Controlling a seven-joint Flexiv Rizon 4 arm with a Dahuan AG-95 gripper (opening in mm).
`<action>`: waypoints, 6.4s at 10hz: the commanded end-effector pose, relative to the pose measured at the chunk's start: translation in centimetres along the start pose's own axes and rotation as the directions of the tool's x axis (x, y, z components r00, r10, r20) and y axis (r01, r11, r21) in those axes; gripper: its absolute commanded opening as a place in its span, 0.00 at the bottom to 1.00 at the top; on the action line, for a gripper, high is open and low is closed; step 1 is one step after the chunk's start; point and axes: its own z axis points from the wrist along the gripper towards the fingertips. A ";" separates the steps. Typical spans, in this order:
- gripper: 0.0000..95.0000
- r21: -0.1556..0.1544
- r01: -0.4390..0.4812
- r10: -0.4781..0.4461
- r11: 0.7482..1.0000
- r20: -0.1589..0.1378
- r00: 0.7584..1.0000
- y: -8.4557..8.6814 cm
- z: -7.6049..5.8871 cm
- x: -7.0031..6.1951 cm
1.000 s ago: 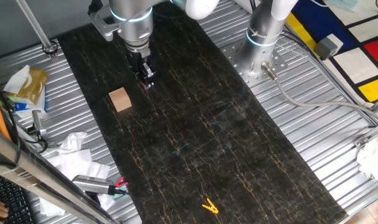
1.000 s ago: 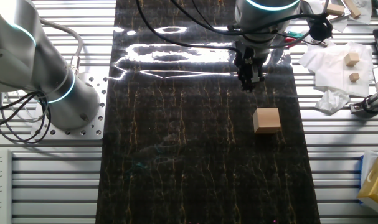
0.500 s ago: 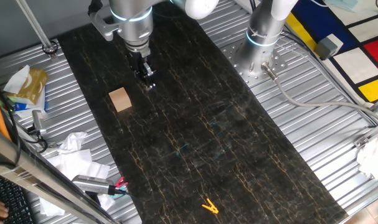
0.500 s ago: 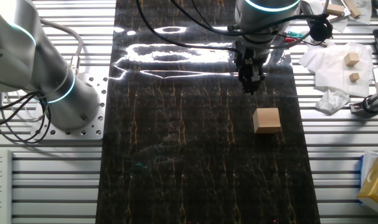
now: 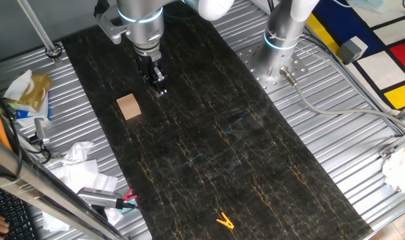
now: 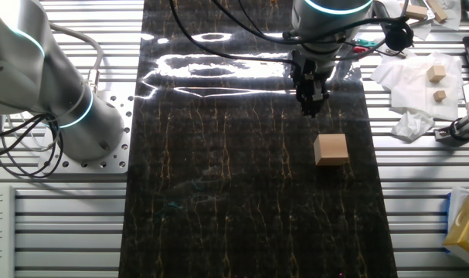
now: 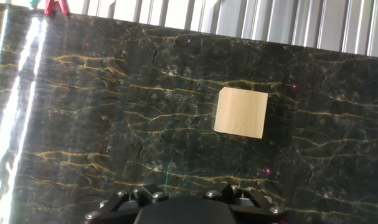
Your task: Hold a small block with the gripper and sweep it from left to right on the table
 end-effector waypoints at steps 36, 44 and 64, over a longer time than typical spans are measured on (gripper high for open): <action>0.80 0.010 -0.008 0.008 1.000 -0.007 1.000 0.0 0.1 0.0; 0.80 0.018 -0.013 0.013 1.000 -0.009 1.000 0.1 0.2 0.0; 0.80 0.023 -0.031 0.031 0.999 0.006 0.999 -0.1 1.0 -1.1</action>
